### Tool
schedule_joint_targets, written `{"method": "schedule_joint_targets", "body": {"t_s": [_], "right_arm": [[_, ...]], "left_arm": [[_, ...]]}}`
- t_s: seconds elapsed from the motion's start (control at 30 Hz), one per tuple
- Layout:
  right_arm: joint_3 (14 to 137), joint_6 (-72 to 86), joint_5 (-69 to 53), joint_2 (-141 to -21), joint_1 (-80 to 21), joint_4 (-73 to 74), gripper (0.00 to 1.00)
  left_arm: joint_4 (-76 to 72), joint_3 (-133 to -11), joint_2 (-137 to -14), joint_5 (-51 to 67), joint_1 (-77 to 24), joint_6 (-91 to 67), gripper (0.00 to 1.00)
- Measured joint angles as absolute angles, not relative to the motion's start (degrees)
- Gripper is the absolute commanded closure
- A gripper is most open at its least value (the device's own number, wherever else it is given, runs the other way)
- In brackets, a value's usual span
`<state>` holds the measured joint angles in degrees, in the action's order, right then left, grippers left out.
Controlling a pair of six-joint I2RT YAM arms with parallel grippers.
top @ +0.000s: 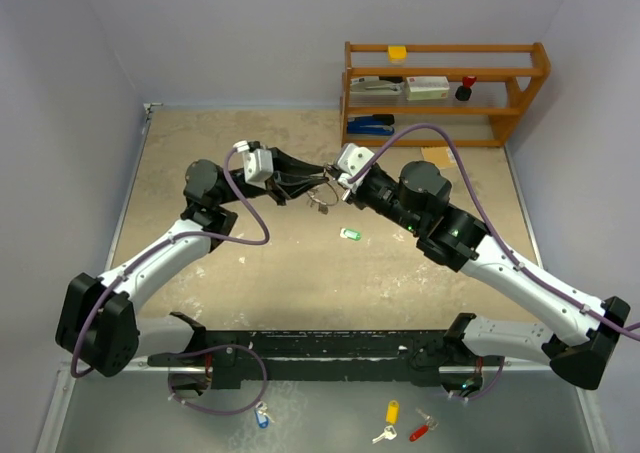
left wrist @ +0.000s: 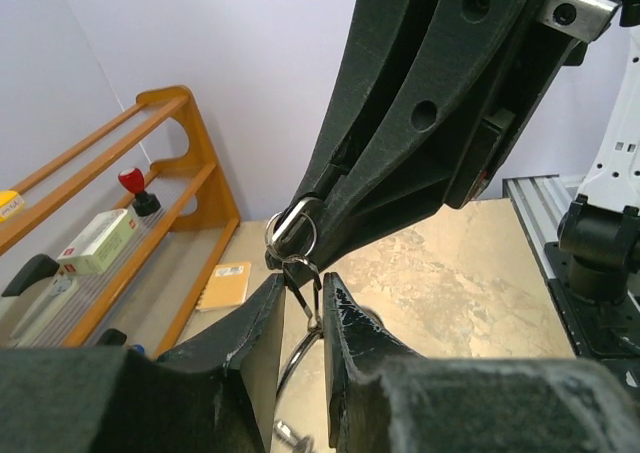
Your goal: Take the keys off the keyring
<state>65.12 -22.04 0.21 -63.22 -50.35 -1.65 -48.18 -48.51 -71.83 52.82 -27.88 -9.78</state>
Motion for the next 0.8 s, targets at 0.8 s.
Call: {"method": "schedule_joint_targets", "body": {"t_s": [0.8], "right_arm": [[65.12, -22.04, -1.04, -62.48, -50.35, -1.58, 1.0]], "left_arm": [[-55.18, -47.03, -74.22, 53.36, -27.88, -14.48, 0.83]]}}
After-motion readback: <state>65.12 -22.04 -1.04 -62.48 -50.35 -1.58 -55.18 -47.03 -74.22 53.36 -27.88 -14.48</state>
